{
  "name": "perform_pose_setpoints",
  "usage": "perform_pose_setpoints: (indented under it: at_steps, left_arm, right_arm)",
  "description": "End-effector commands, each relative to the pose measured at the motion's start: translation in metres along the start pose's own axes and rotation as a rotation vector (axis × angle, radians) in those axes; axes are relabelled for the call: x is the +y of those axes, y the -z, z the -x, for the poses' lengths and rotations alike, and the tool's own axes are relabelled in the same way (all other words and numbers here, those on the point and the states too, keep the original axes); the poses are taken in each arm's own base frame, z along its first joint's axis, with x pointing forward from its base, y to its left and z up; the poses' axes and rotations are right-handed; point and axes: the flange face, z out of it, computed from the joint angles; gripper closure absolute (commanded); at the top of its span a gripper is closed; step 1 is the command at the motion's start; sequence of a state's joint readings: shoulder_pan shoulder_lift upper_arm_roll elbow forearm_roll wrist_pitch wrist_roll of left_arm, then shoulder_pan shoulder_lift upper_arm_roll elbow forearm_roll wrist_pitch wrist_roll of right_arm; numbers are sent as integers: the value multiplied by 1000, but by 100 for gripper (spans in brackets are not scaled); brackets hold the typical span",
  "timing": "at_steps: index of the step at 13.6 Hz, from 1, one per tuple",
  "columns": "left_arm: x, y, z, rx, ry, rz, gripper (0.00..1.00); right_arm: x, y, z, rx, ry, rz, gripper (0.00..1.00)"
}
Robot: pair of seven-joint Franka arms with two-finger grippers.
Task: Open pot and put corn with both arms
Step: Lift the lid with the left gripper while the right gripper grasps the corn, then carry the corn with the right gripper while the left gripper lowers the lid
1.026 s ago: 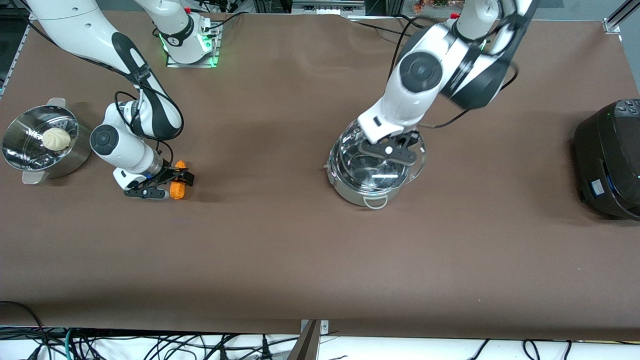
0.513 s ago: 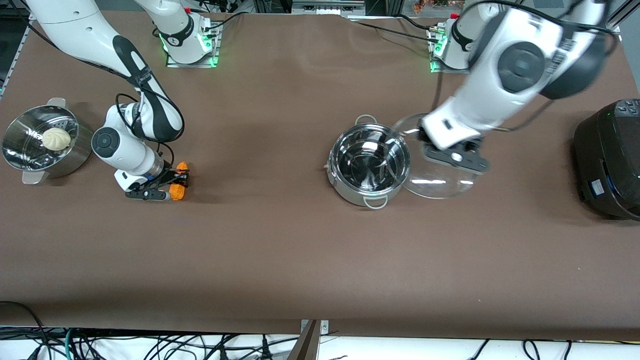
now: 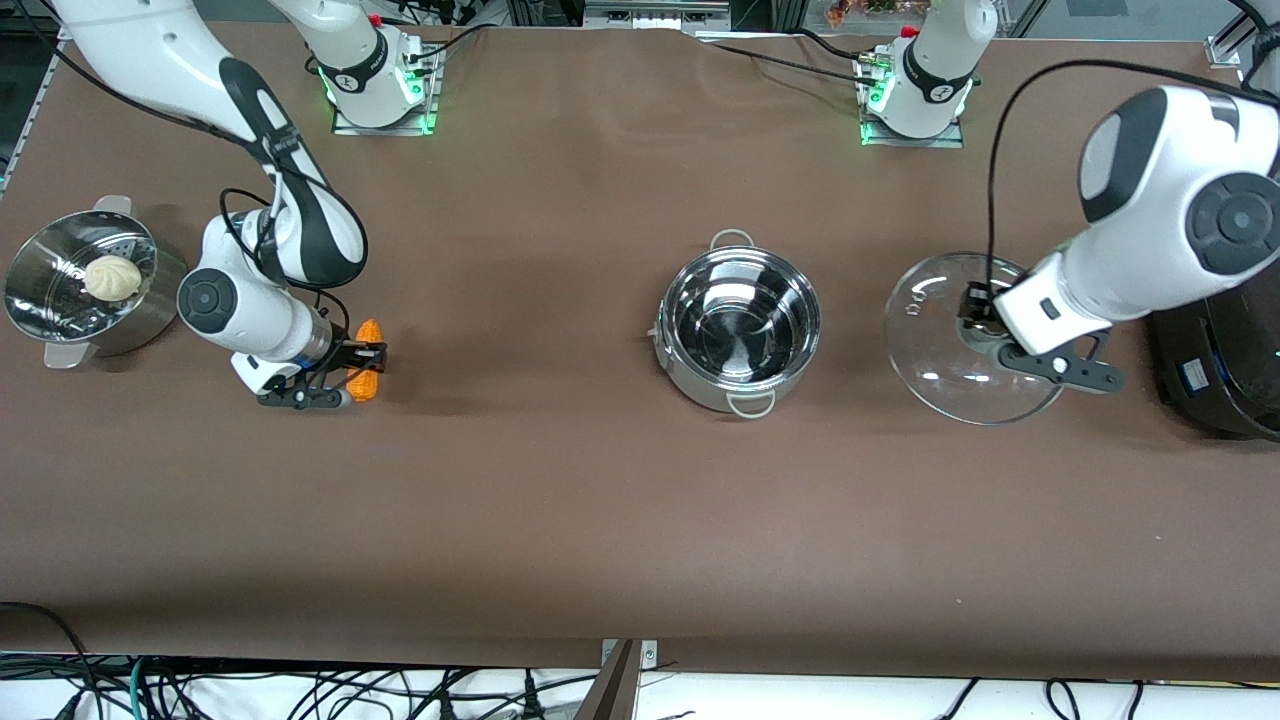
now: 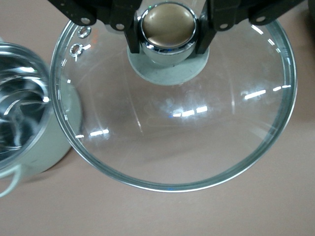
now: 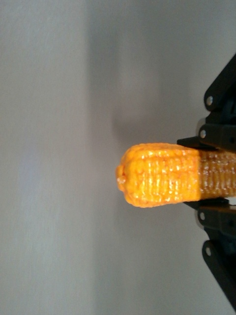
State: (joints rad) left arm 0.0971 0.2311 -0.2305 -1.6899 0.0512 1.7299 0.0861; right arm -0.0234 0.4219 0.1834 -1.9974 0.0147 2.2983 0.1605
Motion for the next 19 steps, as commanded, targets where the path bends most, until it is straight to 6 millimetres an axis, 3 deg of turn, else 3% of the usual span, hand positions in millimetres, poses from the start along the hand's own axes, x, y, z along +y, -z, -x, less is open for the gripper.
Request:
perform_pose_setpoints:
  at_steps: [1, 3, 5, 7, 9, 11, 13, 15, 17, 19]
  left_arm:
    - [-21, -21, 8, 23, -46, -22, 81]
    - [-43, -49, 10, 43, -74, -17, 81]
    - [-58, -84, 11, 62, -60, -11, 80]
    - [-60, -115, 15, 93, -66, -28, 80]
    - [-63, -139, 11, 73, -69, -20, 80]
    - [-76, -167, 7, 67, -80, -40, 80]
    - [-82, -191, 5, 76, -75, -27, 80]
    - [-95, -205, 6, 68, -53, -13, 79]
    - [-95, -213, 4, 72, -54, -8, 79]
    - [-95, -219, 3, 66, -54, -2, 78]
  right_arm:
    - [-53, 56, -5, -42, -11, -19, 100]
    - [-98, 89, -6, -44, -10, -25, 100]
    - [-159, 109, 1, -41, 34, -18, 100]
    - [-218, 115, 14, -29, 66, -2, 100]
    - [-280, 107, 33, -16, 70, 6, 100]
    - [-333, 106, 41, 8, 77, -16, 100]
    - [-367, 106, 50, 30, 94, -43, 100]
    - [-401, 111, 53, 56, 126, -88, 100]
    - [-440, 110, 63, 104, 170, -144, 100]
    - [-453, 102, 59, 151, 161, -212, 100]
